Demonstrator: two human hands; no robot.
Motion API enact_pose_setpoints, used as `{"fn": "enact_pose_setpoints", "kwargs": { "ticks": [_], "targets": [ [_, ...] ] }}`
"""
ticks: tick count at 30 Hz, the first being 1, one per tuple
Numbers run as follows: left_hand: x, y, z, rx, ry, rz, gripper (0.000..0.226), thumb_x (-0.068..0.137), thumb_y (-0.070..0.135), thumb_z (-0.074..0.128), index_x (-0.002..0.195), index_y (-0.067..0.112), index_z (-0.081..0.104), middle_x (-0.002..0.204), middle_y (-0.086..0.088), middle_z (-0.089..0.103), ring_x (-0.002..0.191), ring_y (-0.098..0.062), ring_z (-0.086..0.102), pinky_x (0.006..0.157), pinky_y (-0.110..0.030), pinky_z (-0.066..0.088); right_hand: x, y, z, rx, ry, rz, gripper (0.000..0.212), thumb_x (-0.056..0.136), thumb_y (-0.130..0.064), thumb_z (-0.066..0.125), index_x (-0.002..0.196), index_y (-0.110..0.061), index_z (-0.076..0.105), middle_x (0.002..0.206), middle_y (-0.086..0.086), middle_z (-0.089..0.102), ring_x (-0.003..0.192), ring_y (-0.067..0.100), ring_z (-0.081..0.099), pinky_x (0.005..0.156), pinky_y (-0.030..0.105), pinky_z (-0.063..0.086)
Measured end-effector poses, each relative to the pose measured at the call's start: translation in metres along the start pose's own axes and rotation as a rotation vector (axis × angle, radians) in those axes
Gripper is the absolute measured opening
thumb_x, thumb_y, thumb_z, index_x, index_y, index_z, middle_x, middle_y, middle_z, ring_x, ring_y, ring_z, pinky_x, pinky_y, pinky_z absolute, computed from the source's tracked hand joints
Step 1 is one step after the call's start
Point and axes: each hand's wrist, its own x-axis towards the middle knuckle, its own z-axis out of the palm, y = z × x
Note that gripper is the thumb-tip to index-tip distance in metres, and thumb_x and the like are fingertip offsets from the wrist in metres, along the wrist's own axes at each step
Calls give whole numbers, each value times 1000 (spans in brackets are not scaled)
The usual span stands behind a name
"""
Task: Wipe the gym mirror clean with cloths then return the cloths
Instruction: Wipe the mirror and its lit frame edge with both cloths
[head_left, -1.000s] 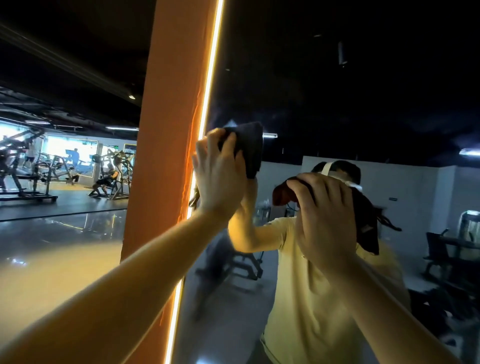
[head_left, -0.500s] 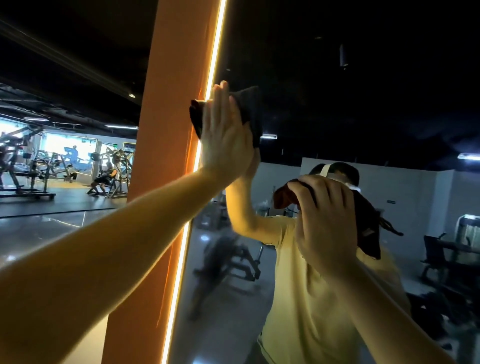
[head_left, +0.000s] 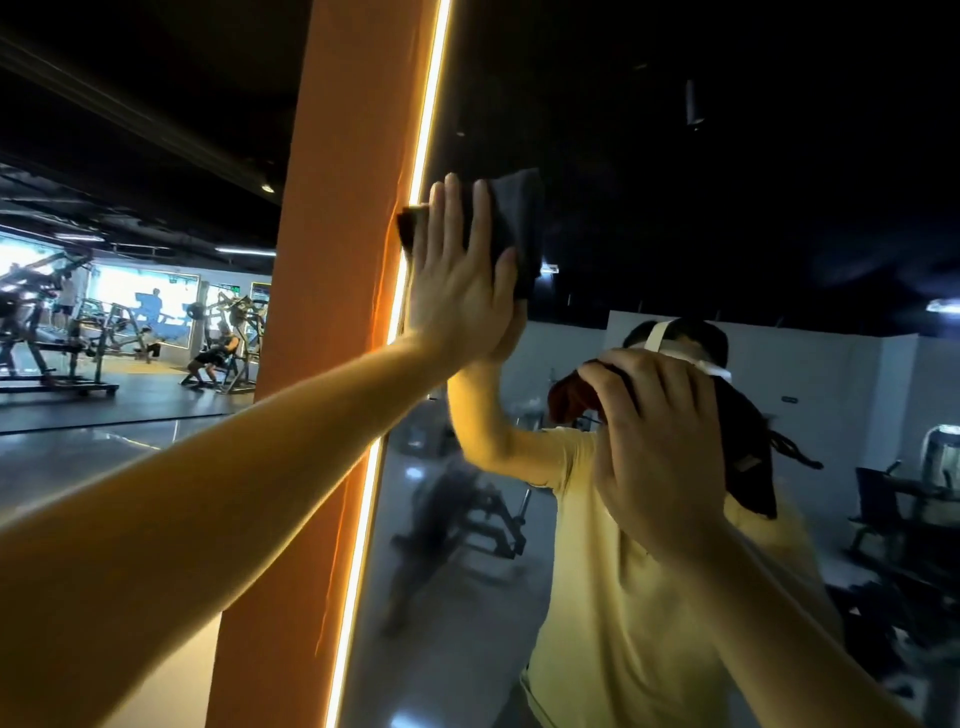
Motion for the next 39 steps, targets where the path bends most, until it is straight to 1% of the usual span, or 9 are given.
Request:
{"fn": "enact_pose_setpoints", "kwargs": {
  "ticks": [4,10,13,19,24,28,31,34,39],
  "targets": [
    [-54,4,22,-48,8,290,70,110,40,25,166,3,7,174,-22,1,162,-35,-1,131,-55,6,1,-1,-1,44,45,19,39,90,-13,48,128,-10,58,126,13,63,118,32,53,102,46,39],
    [-220,-80,5,226,-326,500,69,113,43,23,167,3,7,173,-25,4,161,-42,7,122,-60,26,-1,-8,-2,51,34,39,39,89,-10,52,127,-10,59,128,13,64,120,33,53,105,46,36],
    [-157,-72,-6,194,-253,387,70,112,42,16,163,-7,16,170,-31,9,160,-45,10,124,-62,26,1,-12,-3,56,6,22,40,88,-11,50,127,-9,60,128,13,64,120,33,52,105,46,35],
    [23,-3,-8,50,-54,-11,75,105,42,16,165,1,0,174,-21,-7,162,-30,-8,131,-44,-4,-3,-13,5,50,34,2,42,85,-10,60,127,-10,59,128,13,62,118,31,52,102,44,36],
    [-79,-15,19,147,-127,535,67,110,42,22,168,10,9,175,-19,1,162,-34,-1,132,-51,3,0,-12,5,160,148,177,46,87,-11,52,133,-11,56,134,13,58,123,31,53,107,42,36],
    [-146,-72,6,318,-346,829,72,109,48,27,169,16,4,175,-17,-8,162,-35,0,131,-51,0,0,-16,4,142,67,74,42,90,-13,49,132,-11,55,132,13,60,122,33,54,103,47,39],
    [-75,-67,-5,279,-220,528,77,103,45,32,165,11,2,173,-23,0,161,-38,5,129,-58,16,0,-17,5,90,-6,4,41,88,-13,55,128,-10,60,130,13,62,120,32,53,101,47,39],
    [3,-35,-16,91,-119,101,77,103,48,17,166,7,1,175,-19,-3,162,-30,-5,132,-44,-4,1,-17,4,64,-9,-3,41,87,-12,55,128,-9,61,130,14,62,119,32,53,100,47,39],
    [-62,-26,13,-20,3,157,71,108,39,22,163,-5,16,172,-26,9,162,-38,5,131,-55,8,-4,-19,5,118,27,34,46,86,-14,50,131,-10,56,131,12,59,122,31,51,105,44,36]
  ]
}}
